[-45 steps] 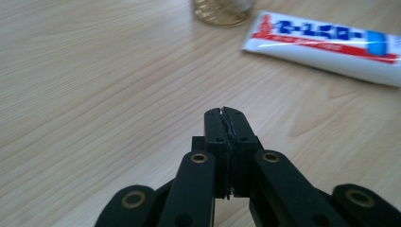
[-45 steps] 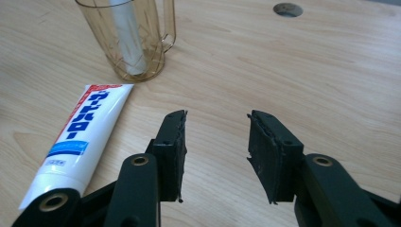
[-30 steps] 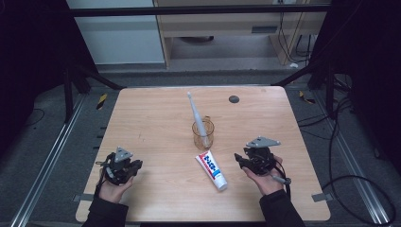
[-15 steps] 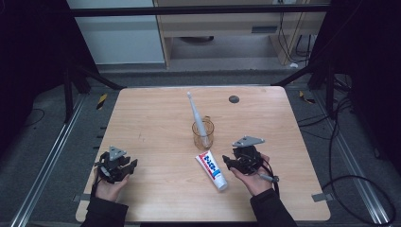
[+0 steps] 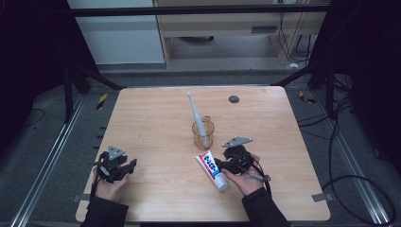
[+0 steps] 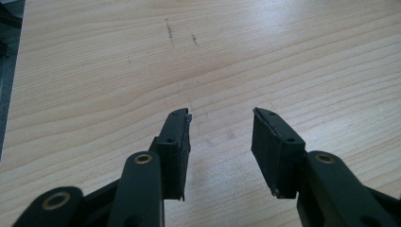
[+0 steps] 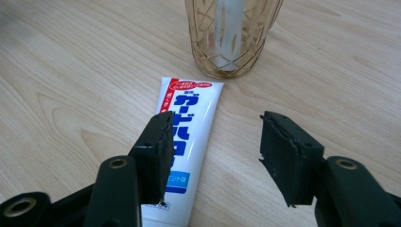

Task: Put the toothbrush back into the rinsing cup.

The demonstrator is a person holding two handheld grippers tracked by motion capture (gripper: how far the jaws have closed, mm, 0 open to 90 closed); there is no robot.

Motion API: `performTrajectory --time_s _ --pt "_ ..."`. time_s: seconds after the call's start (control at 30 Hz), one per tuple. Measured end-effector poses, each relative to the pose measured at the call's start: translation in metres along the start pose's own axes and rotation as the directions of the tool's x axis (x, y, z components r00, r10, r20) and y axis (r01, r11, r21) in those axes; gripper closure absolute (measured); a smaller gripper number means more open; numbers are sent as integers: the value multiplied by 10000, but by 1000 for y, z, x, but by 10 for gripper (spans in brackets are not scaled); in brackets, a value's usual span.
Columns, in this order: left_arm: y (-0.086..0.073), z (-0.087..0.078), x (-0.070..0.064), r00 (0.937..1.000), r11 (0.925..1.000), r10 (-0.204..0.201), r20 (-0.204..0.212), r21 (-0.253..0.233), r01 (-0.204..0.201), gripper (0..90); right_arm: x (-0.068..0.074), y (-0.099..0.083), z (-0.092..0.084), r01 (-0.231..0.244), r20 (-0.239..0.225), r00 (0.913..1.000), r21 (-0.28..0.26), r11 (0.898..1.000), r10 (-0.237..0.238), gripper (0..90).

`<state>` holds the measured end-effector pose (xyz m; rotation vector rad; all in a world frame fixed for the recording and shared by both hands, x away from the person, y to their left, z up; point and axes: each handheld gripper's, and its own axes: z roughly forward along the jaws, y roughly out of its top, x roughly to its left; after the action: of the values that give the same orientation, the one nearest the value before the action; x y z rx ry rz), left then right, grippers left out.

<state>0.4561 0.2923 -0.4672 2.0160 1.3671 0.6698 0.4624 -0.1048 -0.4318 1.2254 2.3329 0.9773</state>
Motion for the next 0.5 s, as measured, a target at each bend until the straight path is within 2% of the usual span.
performTrajectory --time_s 0.5 --pt "0 2 0 9999 9999 107 37 3 -107 559 14 9 21 70 -80 9999 355 9993 -67 405"
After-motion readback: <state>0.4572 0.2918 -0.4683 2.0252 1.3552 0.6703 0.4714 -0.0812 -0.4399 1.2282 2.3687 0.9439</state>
